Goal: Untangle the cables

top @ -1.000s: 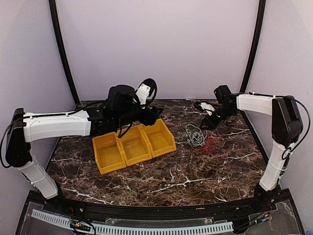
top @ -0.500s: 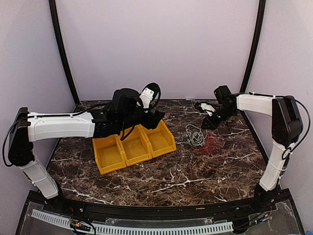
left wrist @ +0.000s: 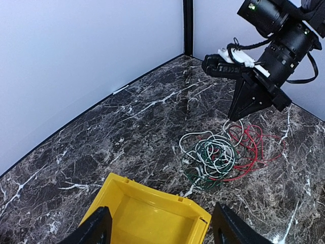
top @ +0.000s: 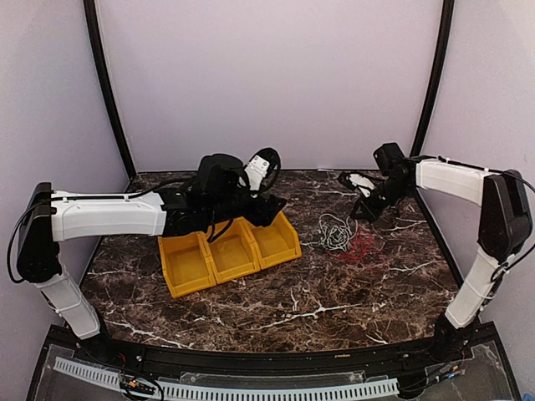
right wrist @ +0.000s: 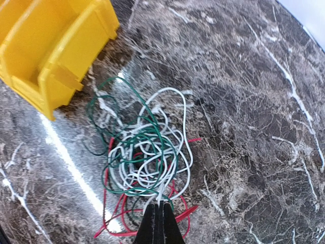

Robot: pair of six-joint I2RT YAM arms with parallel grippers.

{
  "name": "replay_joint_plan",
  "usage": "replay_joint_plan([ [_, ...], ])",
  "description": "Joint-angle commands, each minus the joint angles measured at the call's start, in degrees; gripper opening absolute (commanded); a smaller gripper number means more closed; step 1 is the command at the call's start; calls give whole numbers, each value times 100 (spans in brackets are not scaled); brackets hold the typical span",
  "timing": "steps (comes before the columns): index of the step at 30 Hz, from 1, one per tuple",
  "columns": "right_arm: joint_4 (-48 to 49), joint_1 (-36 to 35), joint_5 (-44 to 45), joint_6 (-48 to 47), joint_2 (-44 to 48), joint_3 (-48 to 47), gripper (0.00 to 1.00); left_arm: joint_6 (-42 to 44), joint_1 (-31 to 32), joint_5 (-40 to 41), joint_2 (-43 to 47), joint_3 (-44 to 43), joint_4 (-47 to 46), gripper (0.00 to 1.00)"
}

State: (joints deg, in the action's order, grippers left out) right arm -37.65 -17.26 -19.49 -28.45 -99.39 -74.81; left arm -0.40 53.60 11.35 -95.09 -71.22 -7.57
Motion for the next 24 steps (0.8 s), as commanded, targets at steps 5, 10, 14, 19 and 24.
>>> replay_joint_plan([
  [5,-508,-65,-1294,-402,1527,639,0,639,551,-1030,-79,326,-669,62],
  [10,-703,-71,-1578,-824,2118,1037,0,-122,598,-2103,-307,397,-1692,54],
  [14,-678,-76,-1882,-871,2603,1303,0,-742,601,-2684,-730,676,-3283,50],
  [19,-725,-76,-2214,-870,3056,1415,0,-1304,607,-2950,-1584,153,-3830,44],
  [24,-519,-74,-2432,-743,3290,1617,0,-1468,655,-3082,-2178,-181,-4184,46],
])
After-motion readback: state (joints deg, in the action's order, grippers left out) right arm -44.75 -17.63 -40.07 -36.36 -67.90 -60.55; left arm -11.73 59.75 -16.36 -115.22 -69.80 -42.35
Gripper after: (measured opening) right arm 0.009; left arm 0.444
